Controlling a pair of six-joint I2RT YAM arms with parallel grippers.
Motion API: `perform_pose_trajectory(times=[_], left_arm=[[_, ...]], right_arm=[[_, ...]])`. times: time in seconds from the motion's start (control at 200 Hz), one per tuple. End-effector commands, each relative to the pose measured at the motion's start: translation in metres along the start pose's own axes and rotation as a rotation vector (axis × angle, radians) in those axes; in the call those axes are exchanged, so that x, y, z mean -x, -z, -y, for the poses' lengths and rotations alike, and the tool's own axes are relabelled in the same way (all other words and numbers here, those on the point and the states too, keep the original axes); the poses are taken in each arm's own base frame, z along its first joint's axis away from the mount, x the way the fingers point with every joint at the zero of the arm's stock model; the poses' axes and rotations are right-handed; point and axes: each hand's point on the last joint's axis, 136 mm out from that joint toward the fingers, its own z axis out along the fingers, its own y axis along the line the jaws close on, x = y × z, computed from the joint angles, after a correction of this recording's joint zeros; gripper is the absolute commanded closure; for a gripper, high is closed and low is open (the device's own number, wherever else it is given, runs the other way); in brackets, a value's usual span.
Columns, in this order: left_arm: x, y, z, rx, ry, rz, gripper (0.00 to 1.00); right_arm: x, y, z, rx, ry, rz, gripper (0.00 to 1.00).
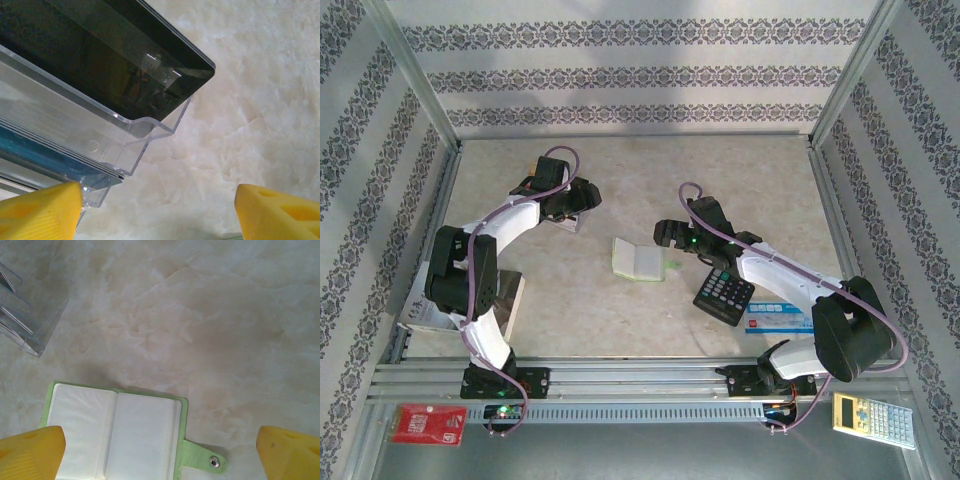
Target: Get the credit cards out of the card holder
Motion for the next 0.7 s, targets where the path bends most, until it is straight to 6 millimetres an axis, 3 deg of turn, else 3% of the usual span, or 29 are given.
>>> perform_pose_trajectory(times=[0.0,0.125,0.37,0.695], left_arm=[[0.011,-0.001,0.0,-0.009,-0.042,0.01,0.2],[0.011,0.014,0.007,-0.03,-0.049,0.022,0.2],[0.012,0.069,0.007,0.017,-0.1,0.112,0.19],[0.023,0.143,-0.001,0.105,-0.244,0.353,0.06]], right_arm=[[0.008,0.004,-0.007,0.002,-0.003,0.02,0.02],[0.007,0.006,-0.008,0.004,0.002,0.021,0.02],[0.012,0.009,-0.007,-0.023,0.035,0.035,0.02],[0.058,0.061,0.017,-0.177,0.14,0.254,0.02]])
